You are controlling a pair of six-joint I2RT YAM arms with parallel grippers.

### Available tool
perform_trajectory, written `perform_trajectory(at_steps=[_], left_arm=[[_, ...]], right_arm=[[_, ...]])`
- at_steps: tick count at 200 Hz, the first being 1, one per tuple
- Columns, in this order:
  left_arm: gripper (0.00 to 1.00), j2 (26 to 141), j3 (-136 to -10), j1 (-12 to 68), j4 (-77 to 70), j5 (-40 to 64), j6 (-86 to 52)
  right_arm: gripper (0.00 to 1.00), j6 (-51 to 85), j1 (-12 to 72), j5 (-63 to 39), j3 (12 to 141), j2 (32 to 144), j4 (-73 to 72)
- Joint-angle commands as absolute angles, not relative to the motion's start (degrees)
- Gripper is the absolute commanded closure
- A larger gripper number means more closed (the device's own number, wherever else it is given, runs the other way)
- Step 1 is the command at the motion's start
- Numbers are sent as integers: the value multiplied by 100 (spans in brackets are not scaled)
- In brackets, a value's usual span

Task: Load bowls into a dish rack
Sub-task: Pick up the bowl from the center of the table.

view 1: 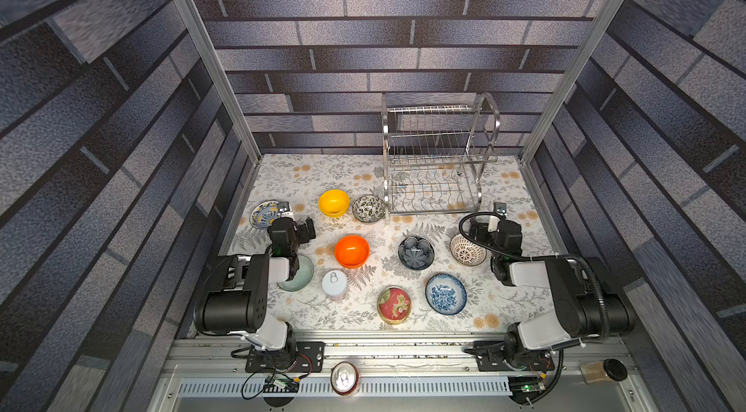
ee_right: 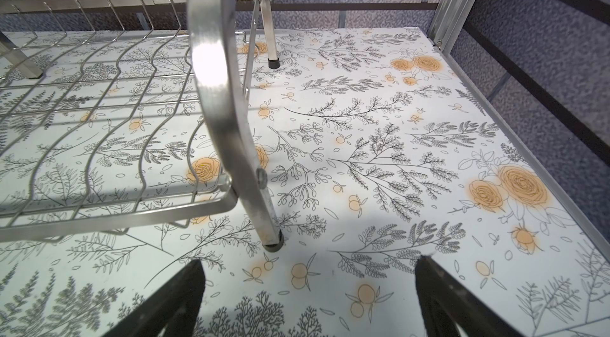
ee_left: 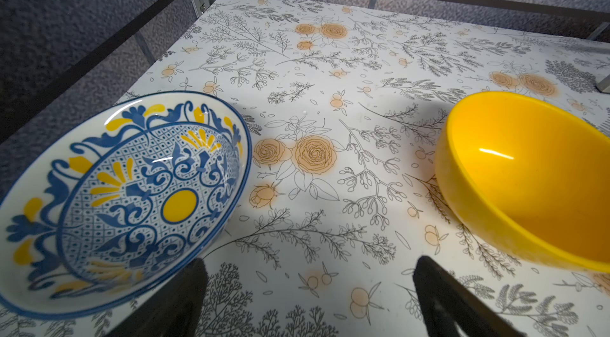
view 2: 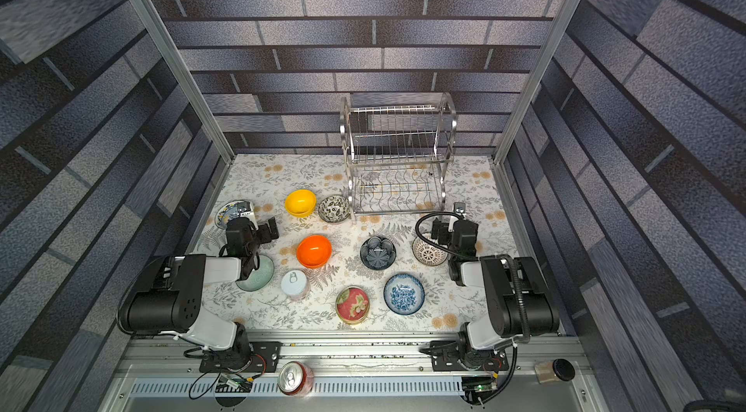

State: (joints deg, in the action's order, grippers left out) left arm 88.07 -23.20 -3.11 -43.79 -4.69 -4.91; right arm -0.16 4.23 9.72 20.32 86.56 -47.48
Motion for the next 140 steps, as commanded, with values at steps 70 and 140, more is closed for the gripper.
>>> perform_trajectory(at_steps=[70, 140], left_arm=[[0, 8833, -2474, -380, -4527, -415, -404], [0, 8833, -2471, -343, -4526, -458, -387]], right_arm=[[0, -82, 387, 888, 2166, 8752, -4935], [0, -96, 386, 903, 2135, 8730, -4992]])
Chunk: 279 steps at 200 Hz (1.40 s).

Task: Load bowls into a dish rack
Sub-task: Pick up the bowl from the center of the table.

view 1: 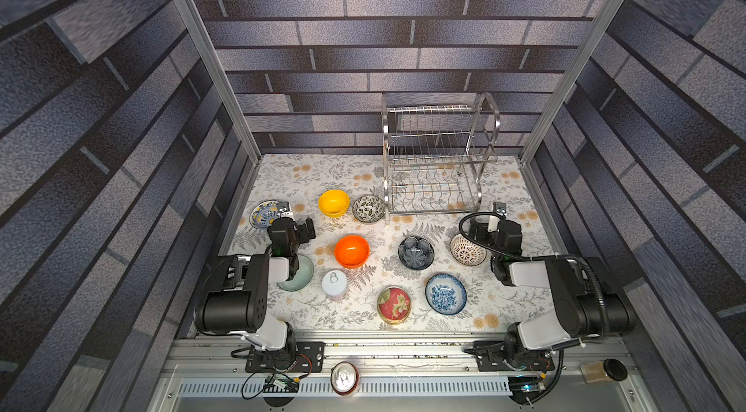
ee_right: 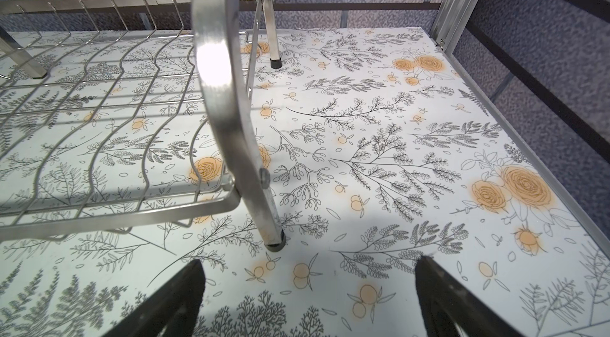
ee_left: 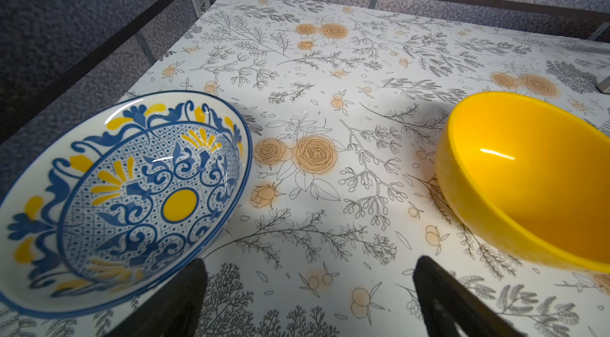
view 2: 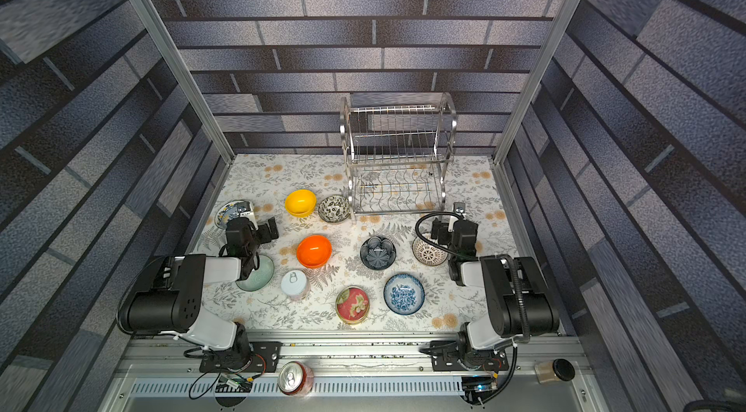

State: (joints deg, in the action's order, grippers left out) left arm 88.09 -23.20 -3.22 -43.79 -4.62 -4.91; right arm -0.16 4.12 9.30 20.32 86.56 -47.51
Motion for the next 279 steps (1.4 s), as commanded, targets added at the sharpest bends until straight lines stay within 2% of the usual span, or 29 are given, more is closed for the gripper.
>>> perform_trajectory(at_steps=[1, 71, 94, 143, 186, 213, 244, 279], left_arm=[[0, 8833, -2475, -343, -4526, -458, -387], [0, 8662, -2520, -177, -4323, -689, -273], [0, 8551, -2561, -94, -4185, -1067, -316], [0, 8055, -2989, 135, -3070, -1999, -391], [0, 7702, -3879, 292, -1343, -2932, -828], [0, 7462, -4320, 431, -427, -2901, -1129], [0, 7440, -5145, 707, 967, -2667, -1237], [0, 7299, -5357, 774, 1092, -1278, -1516]], right_arm=[[0, -96, 386, 904, 2135, 8729, -4992], [0, -110, 421, 964, 1973, 8269, -4903], [3, -88, 432, 1078, 1920, 8001, -4746], [2, 499, 435, 1990, 1888, 7280, -3966], [2, 1029, 433, 2477, 2088, 6702, -3048], [0, 1490, 436, 2778, 2236, 6214, -2312], [0, 1924, 438, 2581, 2630, 5669, -1003], [0, 2431, 447, 1772, 2980, 4992, 373]])
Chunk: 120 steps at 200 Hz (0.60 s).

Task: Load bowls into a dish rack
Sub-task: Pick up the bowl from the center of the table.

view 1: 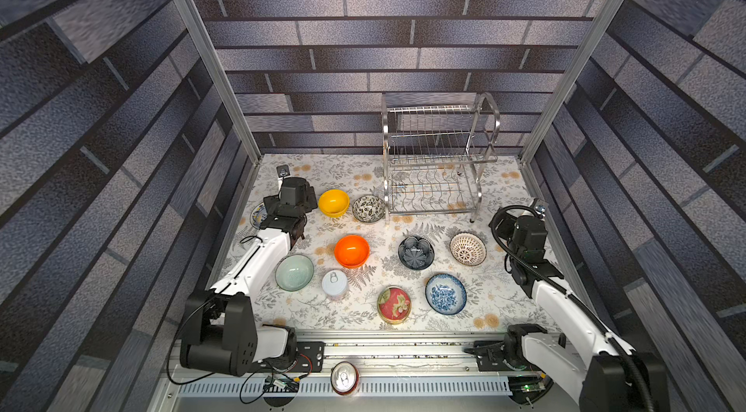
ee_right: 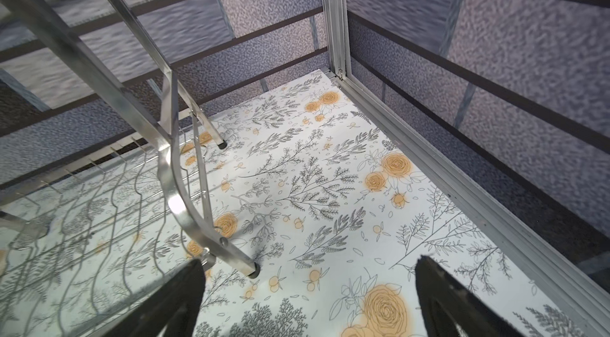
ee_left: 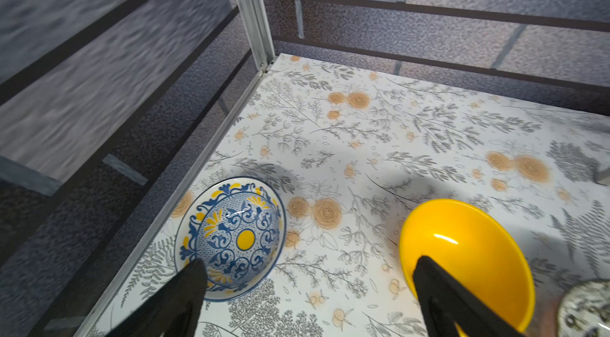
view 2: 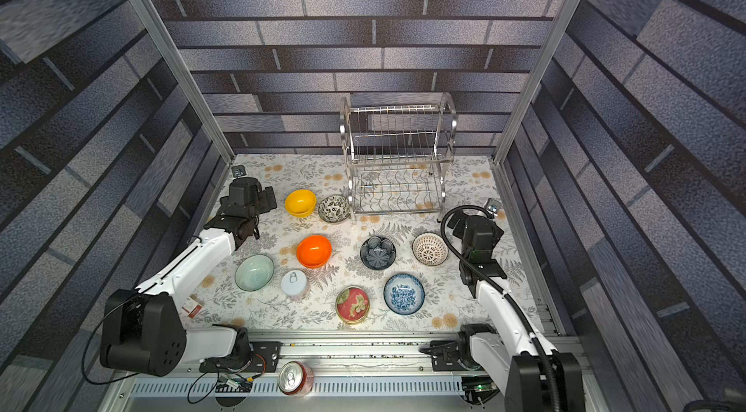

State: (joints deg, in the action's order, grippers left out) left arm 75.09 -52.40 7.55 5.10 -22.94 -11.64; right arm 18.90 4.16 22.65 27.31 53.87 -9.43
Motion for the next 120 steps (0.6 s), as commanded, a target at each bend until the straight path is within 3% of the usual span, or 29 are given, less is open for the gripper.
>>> perform_trajectory(at_steps=[1, 47, 120], left_arm=[[0, 7297, -5341, 778, 1073, -1223, -1536], [0, 7593, -5211, 790, 529, 608, -2137], [0, 7818, -5853, 786, 1294, 1342, -2075]], right_arm=[[0, 2433, 448, 1756, 2988, 4979, 397], [0, 2520, 627, 1025, 3389, 4393, 2014], [3, 2019, 1984, 472, 4013, 4782, 2939]])
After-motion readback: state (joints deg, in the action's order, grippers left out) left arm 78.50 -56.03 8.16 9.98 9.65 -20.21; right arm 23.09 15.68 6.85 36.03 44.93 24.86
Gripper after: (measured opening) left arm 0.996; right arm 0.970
